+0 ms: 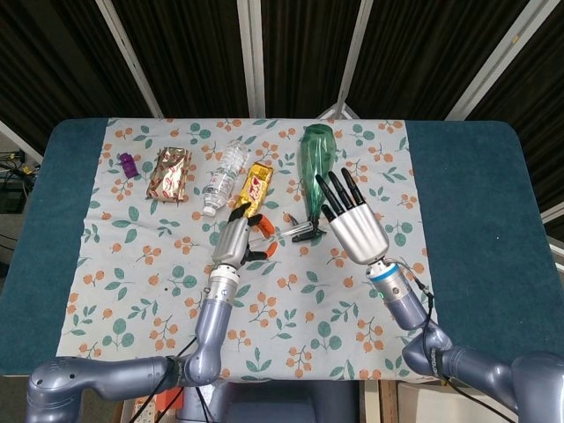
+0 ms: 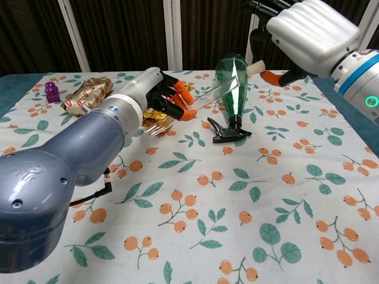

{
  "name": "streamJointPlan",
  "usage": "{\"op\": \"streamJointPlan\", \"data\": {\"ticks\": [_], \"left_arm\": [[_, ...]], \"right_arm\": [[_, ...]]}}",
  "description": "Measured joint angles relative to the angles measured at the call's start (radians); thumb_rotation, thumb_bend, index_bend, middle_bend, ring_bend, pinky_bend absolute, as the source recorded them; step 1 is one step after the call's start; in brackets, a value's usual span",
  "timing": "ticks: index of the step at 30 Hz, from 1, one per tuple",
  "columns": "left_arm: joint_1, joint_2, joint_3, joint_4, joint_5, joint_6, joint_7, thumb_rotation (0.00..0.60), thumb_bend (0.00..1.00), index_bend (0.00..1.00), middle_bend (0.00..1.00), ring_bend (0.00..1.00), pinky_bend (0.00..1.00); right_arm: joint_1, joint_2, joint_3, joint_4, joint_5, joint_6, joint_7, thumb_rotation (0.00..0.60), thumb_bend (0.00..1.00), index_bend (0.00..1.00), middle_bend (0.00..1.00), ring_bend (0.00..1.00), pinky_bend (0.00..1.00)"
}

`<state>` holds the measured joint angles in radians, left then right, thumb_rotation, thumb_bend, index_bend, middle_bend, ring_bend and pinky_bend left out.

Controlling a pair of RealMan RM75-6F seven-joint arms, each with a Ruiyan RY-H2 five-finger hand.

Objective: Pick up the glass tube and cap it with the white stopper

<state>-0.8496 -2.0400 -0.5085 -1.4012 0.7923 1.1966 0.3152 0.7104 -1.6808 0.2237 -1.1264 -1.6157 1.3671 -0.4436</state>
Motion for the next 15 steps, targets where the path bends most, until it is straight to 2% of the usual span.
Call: {"op": "streamJointPlan", "data": {"ticks": [15], "left_arm": [[-0.007, -0.013, -0.004, -0.011, 0.001, 0.012, 0.007, 0.600, 0.51, 0.67, 0.53, 0.07, 0.00]], "right_arm": [[0.006, -0.008, -0.015, -0.005, 0.002, -0.004, -0.006, 0.600, 0.42, 0.59, 0.11, 0.00, 0.00]]}}
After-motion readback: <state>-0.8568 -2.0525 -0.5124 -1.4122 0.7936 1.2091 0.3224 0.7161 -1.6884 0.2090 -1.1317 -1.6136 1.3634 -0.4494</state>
